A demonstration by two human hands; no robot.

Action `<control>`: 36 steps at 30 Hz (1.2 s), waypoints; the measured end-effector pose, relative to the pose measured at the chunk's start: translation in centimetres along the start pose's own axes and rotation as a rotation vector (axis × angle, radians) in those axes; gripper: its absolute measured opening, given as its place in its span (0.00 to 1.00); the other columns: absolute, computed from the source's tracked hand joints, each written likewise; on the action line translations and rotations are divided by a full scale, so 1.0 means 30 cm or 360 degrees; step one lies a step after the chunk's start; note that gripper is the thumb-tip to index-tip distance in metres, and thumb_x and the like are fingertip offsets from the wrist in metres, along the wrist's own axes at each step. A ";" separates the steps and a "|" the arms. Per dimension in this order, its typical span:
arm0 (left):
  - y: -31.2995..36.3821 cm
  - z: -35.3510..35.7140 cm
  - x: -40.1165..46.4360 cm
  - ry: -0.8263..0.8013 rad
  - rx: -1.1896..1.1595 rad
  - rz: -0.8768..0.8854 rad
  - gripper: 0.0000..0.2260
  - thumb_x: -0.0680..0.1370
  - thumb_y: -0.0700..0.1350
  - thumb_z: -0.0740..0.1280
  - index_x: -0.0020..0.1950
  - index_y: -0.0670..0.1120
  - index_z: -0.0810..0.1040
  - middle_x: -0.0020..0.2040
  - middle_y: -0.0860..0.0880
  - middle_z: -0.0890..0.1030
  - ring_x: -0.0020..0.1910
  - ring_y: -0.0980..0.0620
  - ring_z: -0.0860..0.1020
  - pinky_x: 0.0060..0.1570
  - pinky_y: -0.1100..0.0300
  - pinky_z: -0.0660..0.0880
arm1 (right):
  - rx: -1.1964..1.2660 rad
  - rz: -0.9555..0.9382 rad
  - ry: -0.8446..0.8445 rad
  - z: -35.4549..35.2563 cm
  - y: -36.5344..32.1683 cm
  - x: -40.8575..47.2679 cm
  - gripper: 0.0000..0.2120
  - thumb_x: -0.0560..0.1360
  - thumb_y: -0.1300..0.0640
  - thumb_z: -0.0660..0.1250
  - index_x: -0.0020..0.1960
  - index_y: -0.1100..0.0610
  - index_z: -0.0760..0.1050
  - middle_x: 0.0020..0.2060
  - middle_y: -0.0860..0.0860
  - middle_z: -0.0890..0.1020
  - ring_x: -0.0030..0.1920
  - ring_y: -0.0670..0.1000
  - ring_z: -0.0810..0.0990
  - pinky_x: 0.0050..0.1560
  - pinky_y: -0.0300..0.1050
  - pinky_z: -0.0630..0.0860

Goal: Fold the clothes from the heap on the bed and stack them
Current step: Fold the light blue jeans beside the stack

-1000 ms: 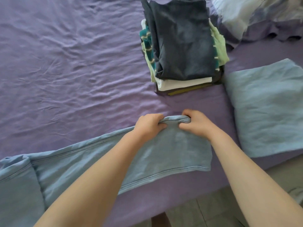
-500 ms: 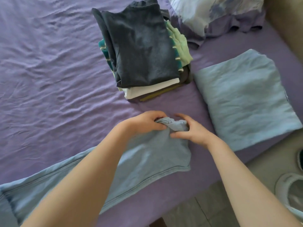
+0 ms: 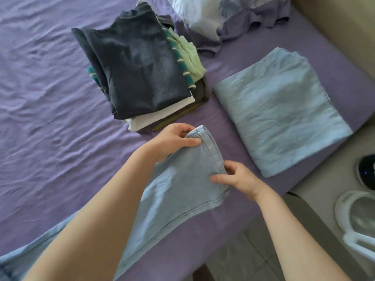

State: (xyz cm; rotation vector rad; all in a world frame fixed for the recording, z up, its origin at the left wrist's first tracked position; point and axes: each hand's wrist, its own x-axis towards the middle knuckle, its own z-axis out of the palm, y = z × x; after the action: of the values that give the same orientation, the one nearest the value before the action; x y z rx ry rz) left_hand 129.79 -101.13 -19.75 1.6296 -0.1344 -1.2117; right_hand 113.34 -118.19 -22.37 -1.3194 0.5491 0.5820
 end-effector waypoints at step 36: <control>-0.867 -0.047 -0.758 0.1456 0.1009 -0.1154 0.40 0.72 0.72 0.55 0.78 0.57 0.45 0.79 0.46 0.39 0.77 0.43 0.37 0.73 0.38 0.43 | -0.2786 -0.0193 0.0100 0.439 0.137 0.170 0.39 0.68 0.23 0.45 0.72 0.34 0.32 0.76 0.51 0.34 0.75 0.58 0.32 0.67 0.73 0.45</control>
State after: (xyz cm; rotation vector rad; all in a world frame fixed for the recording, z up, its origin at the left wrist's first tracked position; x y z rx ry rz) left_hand 108.08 -74.88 -25.58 2.7884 0.7810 -0.8136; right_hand 114.88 -104.18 -26.57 -2.9733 -0.1726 0.9499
